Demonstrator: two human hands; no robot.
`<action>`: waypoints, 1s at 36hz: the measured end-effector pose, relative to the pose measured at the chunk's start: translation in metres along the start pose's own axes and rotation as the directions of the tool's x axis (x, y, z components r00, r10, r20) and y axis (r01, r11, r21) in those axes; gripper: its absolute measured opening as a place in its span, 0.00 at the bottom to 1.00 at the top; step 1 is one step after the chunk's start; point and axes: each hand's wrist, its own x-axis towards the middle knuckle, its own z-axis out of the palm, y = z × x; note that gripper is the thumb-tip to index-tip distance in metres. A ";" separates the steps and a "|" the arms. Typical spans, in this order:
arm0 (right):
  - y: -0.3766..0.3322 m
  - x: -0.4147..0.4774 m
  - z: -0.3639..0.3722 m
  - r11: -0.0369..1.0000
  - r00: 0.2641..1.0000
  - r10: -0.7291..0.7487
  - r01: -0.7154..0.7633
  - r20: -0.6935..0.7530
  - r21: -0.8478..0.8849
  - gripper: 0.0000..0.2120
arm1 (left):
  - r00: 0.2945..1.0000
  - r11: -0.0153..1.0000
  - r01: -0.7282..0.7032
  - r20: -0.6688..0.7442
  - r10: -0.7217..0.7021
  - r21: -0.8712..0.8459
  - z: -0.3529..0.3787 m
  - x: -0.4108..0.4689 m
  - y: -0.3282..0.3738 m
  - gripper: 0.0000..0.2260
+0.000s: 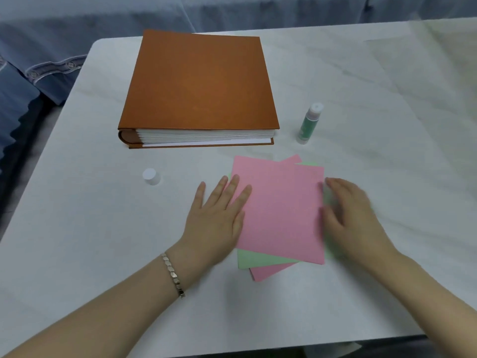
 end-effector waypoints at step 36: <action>-0.022 0.001 -0.022 0.574 0.873 0.422 -0.465 0.244 0.674 0.18 | 0.993 0.991 0.064 -0.092 -0.075 -0.115 0.005 -0.003 0.008 0.22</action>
